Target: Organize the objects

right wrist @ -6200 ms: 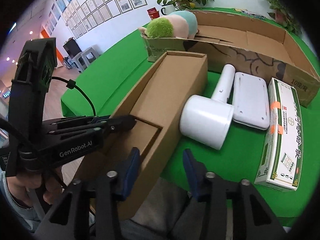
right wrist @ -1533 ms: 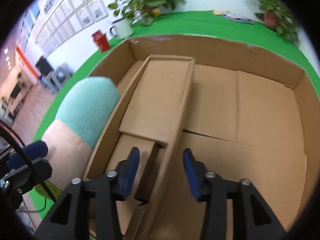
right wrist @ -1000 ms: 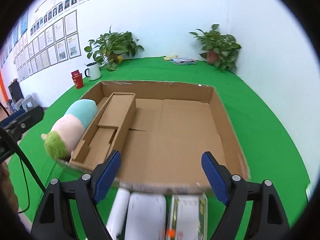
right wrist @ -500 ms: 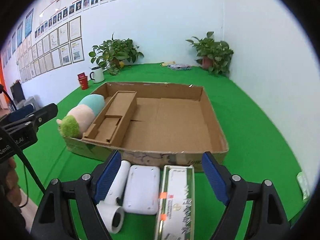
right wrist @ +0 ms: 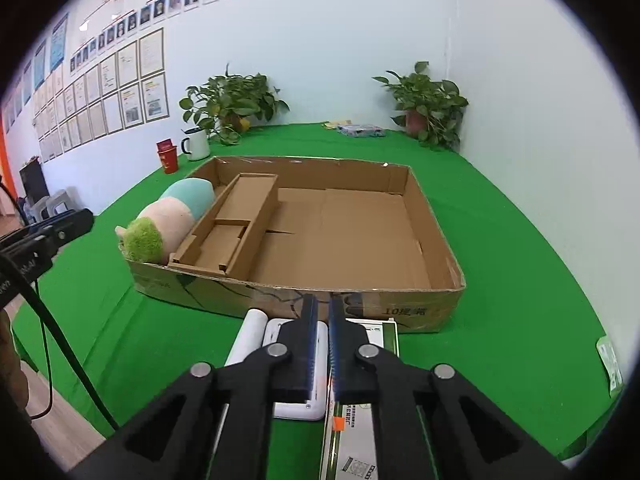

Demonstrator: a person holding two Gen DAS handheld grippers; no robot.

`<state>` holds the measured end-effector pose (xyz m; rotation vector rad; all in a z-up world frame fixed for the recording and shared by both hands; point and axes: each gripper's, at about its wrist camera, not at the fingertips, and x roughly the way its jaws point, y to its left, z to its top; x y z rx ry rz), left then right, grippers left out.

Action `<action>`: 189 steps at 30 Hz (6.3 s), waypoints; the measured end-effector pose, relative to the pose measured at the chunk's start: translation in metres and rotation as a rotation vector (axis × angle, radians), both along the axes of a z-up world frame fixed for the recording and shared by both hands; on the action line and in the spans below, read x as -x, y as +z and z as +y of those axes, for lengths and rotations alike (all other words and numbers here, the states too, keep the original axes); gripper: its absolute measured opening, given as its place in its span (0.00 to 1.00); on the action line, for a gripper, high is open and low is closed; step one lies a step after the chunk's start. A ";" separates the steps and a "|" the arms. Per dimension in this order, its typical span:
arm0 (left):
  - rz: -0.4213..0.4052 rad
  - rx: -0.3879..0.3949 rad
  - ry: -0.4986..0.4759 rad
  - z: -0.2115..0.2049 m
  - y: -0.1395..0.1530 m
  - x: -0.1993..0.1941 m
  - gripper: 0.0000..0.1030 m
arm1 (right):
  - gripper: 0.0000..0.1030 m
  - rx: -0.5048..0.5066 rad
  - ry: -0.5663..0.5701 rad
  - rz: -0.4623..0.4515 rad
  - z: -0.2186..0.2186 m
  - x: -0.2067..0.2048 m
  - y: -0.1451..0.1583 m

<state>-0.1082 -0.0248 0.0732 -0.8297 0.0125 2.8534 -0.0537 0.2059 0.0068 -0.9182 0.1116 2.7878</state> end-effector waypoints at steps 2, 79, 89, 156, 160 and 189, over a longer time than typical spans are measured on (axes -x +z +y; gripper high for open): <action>-0.022 -0.034 0.030 -0.016 -0.003 0.012 0.76 | 0.30 0.005 -0.003 -0.007 0.006 0.003 0.000; -0.454 -0.233 -0.431 0.060 -0.082 0.042 0.97 | 0.85 0.142 0.440 -0.039 -0.049 -0.042 -0.055; -0.580 -0.212 -0.527 0.092 -0.119 0.049 0.72 | 0.80 0.182 0.342 -0.107 -0.055 -0.033 -0.087; -0.642 -0.269 -0.412 0.072 -0.129 0.050 0.33 | 0.48 0.199 0.375 -0.172 -0.056 -0.044 -0.098; -0.676 -0.283 -0.455 0.084 -0.132 0.072 0.45 | 0.47 0.234 0.367 -0.188 -0.039 -0.043 -0.100; -0.871 -0.211 -0.396 0.075 -0.141 0.069 0.46 | 0.72 0.389 0.384 -0.094 -0.029 -0.062 -0.088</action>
